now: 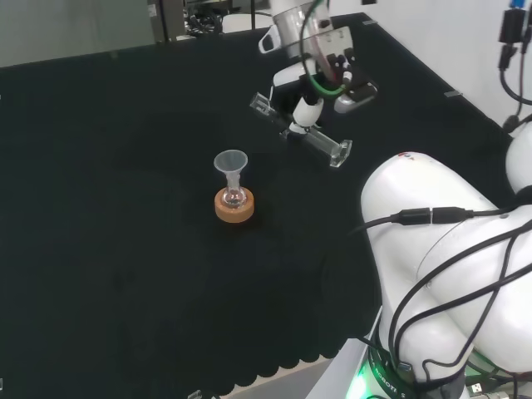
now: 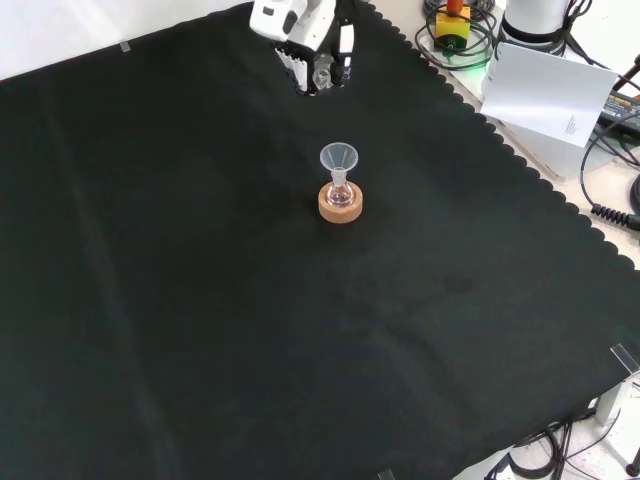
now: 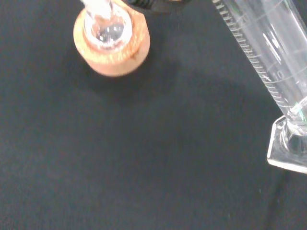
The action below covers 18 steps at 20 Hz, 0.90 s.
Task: Put the graduated cylinder back on the table.
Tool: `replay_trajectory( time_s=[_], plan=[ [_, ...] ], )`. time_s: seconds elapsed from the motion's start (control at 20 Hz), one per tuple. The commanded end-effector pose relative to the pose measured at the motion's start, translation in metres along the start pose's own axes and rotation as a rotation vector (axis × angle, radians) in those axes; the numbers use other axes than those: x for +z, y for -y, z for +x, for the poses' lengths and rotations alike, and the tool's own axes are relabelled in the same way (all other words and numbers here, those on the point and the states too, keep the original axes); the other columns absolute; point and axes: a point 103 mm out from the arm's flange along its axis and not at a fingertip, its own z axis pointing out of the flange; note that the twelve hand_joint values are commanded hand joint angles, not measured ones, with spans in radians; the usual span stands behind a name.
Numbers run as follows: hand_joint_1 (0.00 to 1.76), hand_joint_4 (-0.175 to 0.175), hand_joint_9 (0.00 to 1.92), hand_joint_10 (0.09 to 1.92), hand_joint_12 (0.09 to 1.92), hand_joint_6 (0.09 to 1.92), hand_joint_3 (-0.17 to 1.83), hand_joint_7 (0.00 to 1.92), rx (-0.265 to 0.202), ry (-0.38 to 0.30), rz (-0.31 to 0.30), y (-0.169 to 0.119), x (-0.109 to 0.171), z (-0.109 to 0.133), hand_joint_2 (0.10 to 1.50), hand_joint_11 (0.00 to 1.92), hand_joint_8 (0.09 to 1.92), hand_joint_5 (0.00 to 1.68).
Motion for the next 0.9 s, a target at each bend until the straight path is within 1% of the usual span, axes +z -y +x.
replay_trajectory(
  time_s=[0.05, 0.35, 0.7, 0.9],
  plan=[
    [1.15, -0.175, 1.48, 0.09, 0.68, 1.06, 0.00, 1.20, -0.099, -0.061, -0.170, -0.010, -0.003, -0.005, 1.14, 1.35, 0.36, 0.95],
    [1.14, -0.175, 1.48, 0.09, 0.68, 1.06, 0.00, 1.20, -0.134, -0.113, -0.278, -0.030, 0.000, -0.016, 1.14, 1.35, 0.35, 0.95],
    [1.14, -0.175, 1.48, 0.09, 0.68, 1.07, 0.00, 1.20, -0.182, -0.192, -0.409, -0.064, -0.002, -0.031, 1.14, 1.35, 0.35, 0.95],
    [1.14, -0.175, 1.48, 0.09, 0.68, 1.07, 0.00, 1.20, -0.202, -0.239, -0.468, -0.084, 0.001, -0.043, 1.14, 1.35, 0.35, 0.95]
  ],
)
